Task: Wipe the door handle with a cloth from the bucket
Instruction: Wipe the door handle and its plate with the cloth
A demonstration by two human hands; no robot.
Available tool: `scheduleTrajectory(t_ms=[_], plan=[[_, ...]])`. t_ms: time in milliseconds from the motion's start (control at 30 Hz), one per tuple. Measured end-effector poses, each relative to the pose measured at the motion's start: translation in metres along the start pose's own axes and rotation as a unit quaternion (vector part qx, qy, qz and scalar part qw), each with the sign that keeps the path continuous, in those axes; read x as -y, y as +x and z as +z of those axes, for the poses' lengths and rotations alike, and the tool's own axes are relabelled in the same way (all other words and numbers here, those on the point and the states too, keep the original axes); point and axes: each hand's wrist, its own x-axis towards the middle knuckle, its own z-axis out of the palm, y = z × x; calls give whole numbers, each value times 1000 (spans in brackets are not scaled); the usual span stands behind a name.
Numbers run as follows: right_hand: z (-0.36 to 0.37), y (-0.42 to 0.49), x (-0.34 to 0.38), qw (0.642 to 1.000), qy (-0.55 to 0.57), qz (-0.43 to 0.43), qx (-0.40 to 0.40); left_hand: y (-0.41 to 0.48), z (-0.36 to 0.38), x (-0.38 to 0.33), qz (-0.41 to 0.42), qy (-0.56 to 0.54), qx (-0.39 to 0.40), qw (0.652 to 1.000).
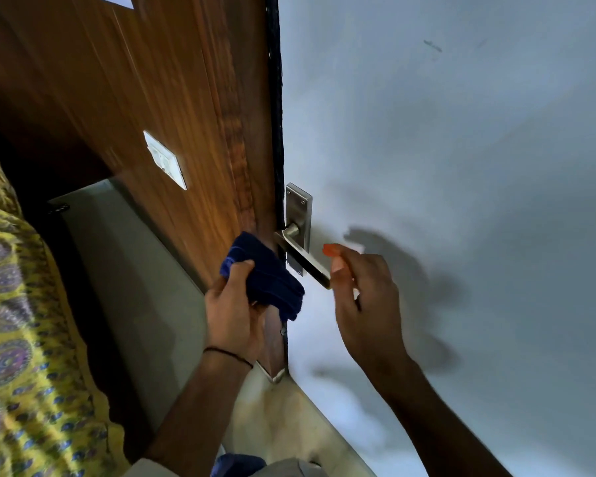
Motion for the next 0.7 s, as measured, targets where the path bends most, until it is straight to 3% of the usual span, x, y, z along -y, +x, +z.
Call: scheduleTrajectory(t_ms=[67,167,367,433,533,633,700], plan=[[6,-3,4,996,13,-38,82,-10,7,0,-5,11,56,998],[19,-6,4,978,68,-30,194,-20,22,-9,-17,-2,161,987],[13,3,-8,976,167,63,125,-7,17,-36,-88,149,279,945],[8,11,-14,982,155,85,70,6,9,-37,-45,165,254,952],[5,17,-17,989,115,89,-2,38,0,-24,61,222,153,961],[13,15,-9,999,29,9,-29,67,3,-13,76,296,123,944],[27,11,-12,995,-77,-65,21,80,13,-9,72,331,132,932]])
